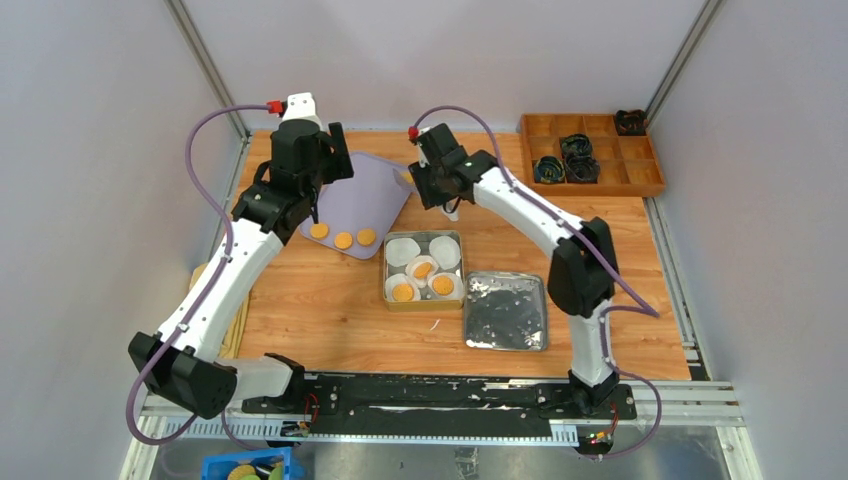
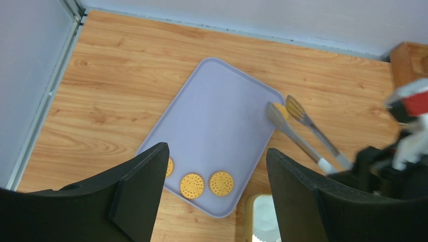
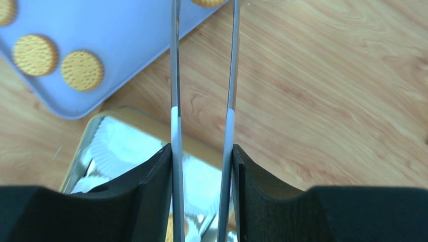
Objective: Pack the cookies
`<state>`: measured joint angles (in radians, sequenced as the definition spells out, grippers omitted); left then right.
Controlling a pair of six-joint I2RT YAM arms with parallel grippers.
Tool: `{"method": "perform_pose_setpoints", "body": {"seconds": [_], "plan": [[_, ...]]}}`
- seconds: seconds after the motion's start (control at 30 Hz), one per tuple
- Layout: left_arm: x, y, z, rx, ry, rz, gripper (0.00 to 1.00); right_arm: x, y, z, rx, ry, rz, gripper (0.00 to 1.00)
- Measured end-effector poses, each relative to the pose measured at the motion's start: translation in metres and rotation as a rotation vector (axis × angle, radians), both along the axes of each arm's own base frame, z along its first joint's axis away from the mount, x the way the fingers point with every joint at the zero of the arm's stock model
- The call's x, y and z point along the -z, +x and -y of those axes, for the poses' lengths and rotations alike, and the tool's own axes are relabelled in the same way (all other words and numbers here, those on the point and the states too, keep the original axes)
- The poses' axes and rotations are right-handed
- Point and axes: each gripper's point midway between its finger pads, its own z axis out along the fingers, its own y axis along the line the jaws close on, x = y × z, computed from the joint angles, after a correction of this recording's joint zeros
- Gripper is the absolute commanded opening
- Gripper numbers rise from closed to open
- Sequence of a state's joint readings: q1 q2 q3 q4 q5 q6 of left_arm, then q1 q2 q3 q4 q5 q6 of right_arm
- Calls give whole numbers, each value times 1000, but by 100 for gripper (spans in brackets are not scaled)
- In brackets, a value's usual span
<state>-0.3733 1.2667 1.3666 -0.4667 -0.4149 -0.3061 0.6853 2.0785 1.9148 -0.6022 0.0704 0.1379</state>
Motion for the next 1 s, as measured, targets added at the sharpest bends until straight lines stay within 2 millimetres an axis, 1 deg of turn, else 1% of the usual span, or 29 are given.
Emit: {"method": "perform_pose_setpoints", "body": {"seconds": [0.1,0.17,0.2,0.27,0.3,0.33,0.37,0.43,0.5,0.57,0.63,0.73,0.83,1.0], "plan": [[-2,-1,0,0,-3,6,76,-39,-17,13,3,38,47,14],[-3,-2,0,1,-5,8,76,-66,-36,25,3,67,84,14],[-3,-2,0,3,-6,9,76,-75,-43,31,4,78,96,14],[-3,-2,1,4,-10,8,76,-95,-65,45,5,101,123,14],[-3,-2,1,5,-13,8,76,-100,-72,50,6,109,133,14],[-3,-2,1,7,-16,8,76,-106,-85,56,3,118,143,14],[-3,-2,2,7,-19,8,77,-110,-95,60,1,123,149,14],[-3,-2,2,8,-24,8,76,-114,-119,69,-12,129,153,15],[-3,-3,3,12,-30,8,76,-111,-140,74,-26,129,144,15],[-2,-3,4,15,-34,5,76,-102,-162,79,-41,117,118,15],[-2,-3,6,21,-40,4,76,-87,-180,84,-51,97,81,15],[-2,-4,8,31,-53,2,76,-58,-204,90,-59,55,8,15],[-1,-4,10,38,-62,0,76,-35,-219,97,-48,15,-47,15],[0,-4,11,41,-64,-3,76,-15,-226,106,-13,-22,-87,15]]}}
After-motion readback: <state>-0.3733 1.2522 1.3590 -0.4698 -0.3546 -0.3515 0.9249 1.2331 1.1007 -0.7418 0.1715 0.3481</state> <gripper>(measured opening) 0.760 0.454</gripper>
